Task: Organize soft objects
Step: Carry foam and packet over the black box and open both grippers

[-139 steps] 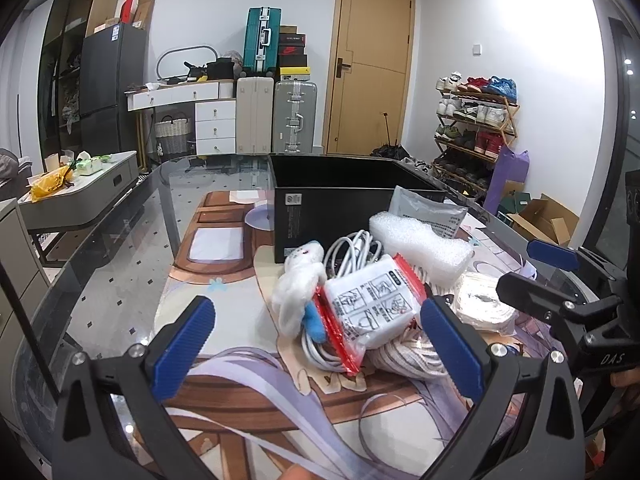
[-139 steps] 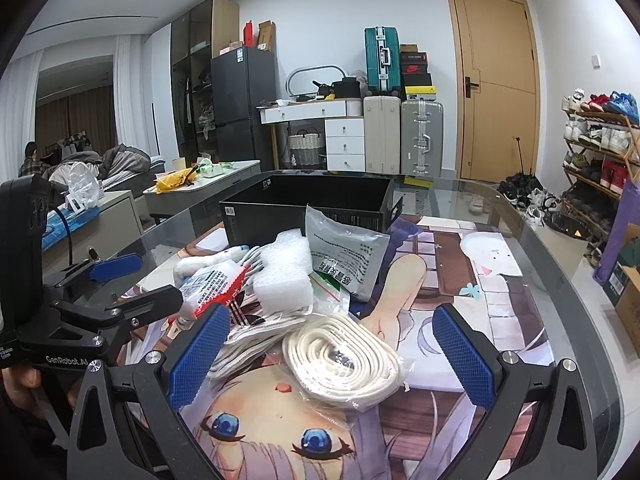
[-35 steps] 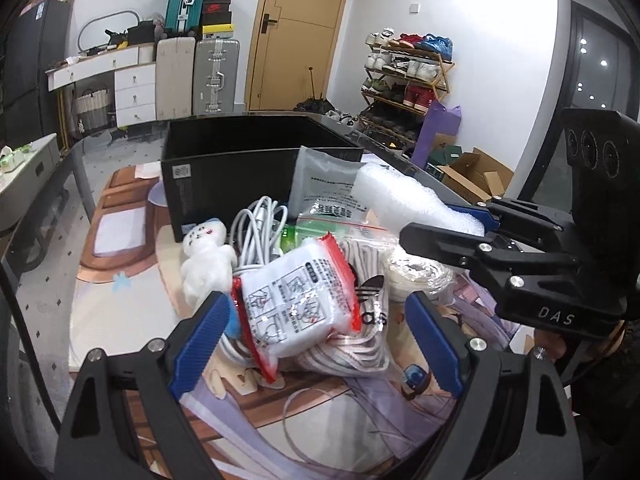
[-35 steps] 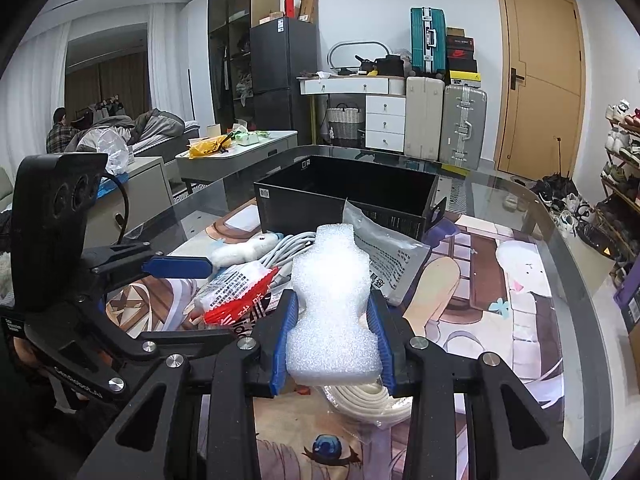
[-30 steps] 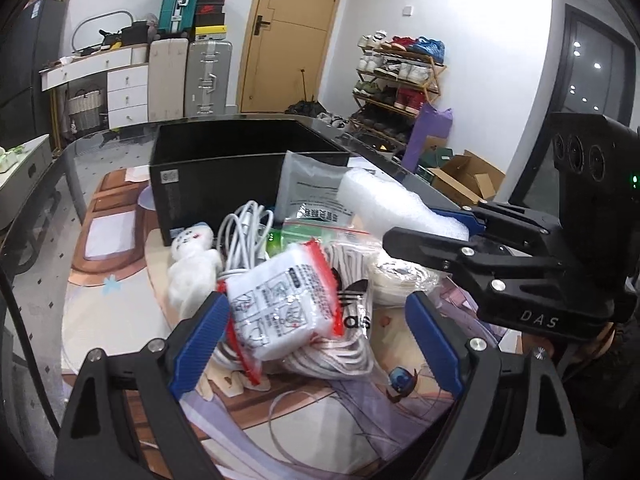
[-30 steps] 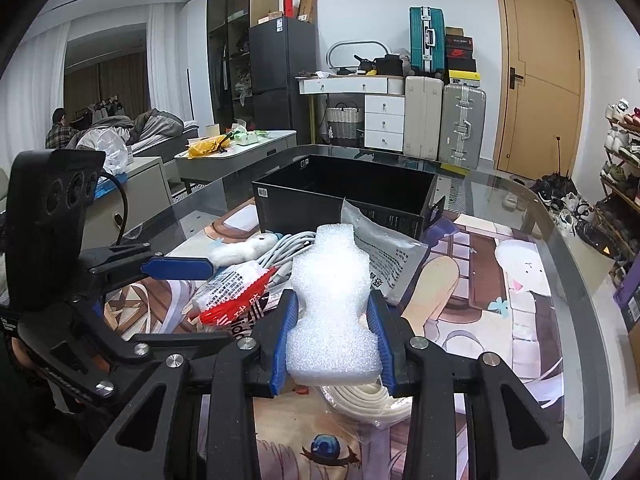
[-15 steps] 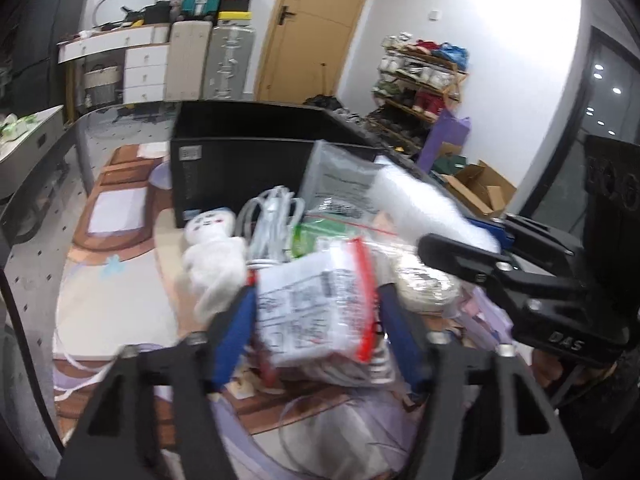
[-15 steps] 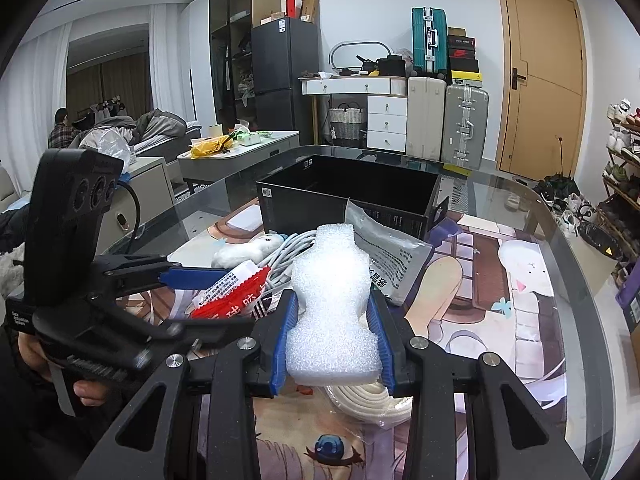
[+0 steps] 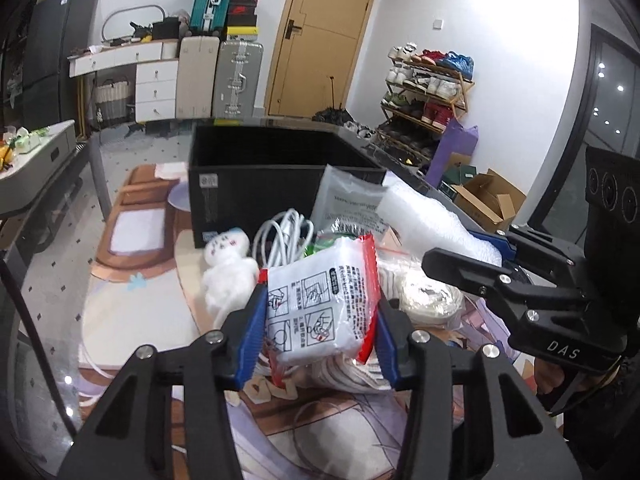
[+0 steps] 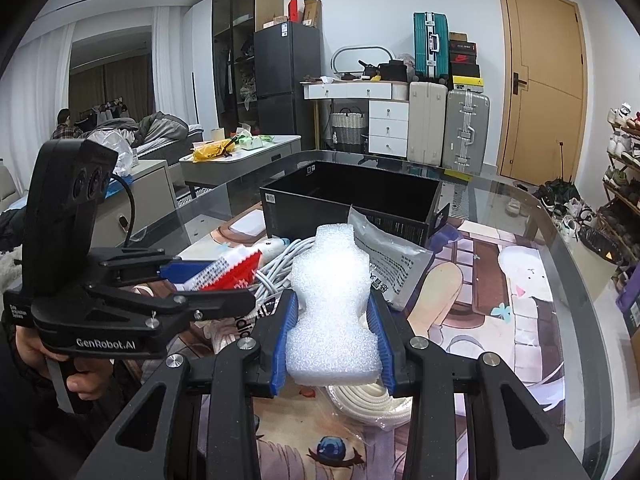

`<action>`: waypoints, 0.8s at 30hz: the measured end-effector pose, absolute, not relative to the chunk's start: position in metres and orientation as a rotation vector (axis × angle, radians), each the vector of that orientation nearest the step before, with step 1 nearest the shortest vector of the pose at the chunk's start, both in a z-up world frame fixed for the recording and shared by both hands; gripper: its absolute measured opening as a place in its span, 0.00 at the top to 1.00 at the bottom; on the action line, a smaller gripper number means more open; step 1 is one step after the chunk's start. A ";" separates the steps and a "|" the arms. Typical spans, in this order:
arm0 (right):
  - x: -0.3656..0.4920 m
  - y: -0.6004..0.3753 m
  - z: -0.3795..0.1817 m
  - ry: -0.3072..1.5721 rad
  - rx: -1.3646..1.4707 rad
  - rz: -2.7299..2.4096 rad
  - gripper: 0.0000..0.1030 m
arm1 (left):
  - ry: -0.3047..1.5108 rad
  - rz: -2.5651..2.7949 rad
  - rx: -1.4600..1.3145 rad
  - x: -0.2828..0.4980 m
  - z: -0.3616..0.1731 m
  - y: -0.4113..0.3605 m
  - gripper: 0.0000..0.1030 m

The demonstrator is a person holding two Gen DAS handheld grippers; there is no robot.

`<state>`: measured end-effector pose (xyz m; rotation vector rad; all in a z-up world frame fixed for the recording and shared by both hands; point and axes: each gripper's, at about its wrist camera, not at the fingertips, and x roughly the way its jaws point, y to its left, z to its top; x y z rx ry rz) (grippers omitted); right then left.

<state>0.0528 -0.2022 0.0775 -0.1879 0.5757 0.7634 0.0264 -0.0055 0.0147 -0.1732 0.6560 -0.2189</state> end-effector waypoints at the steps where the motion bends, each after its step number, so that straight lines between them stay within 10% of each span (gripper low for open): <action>1: 0.053 -0.203 0.079 0.570 -0.185 0.764 0.65 | 0.648 -0.213 -0.172 0.026 0.017 -0.004 0.54; 24: 0.088 -0.199 0.116 0.525 -0.149 0.755 0.65 | 0.494 -0.086 -0.084 0.056 0.066 0.015 0.54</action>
